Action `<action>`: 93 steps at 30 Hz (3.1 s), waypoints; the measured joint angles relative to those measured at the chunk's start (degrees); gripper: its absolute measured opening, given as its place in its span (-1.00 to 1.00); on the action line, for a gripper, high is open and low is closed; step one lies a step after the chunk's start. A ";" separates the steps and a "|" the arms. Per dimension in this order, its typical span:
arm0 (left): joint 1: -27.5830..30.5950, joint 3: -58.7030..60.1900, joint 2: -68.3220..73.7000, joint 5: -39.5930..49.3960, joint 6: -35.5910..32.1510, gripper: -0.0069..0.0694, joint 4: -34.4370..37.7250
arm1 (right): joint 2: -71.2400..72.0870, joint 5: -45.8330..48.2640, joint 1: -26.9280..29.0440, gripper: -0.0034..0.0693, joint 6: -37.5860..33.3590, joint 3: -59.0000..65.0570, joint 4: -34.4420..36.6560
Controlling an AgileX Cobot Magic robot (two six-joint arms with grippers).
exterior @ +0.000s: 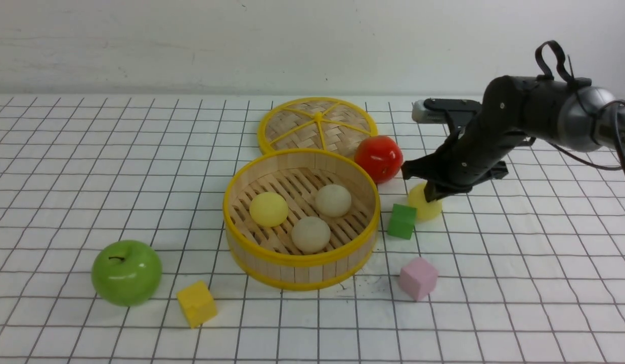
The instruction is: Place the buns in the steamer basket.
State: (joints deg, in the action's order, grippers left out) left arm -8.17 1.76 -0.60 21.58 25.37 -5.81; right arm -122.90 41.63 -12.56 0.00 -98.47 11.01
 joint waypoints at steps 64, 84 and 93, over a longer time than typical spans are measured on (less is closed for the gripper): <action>0.00 0.00 0.00 0.00 0.00 -0.20 0.00 | 0.07 10.67 -11.34 -0.29 -0.59 -12.89 3.66; 0.00 0.00 0.00 0.00 0.00 -0.20 -0.02 | 21.31 17.24 -13.75 -0.96 8.32 3.15 -11.01; 0.00 0.00 0.00 0.00 0.00 -0.20 -0.02 | 43.01 -4.42 -13.75 -0.96 9.00 34.05 -10.25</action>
State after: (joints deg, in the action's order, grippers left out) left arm -8.17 1.76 -0.60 21.58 25.37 -5.83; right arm -79.89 37.21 -26.31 9.00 -64.42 0.76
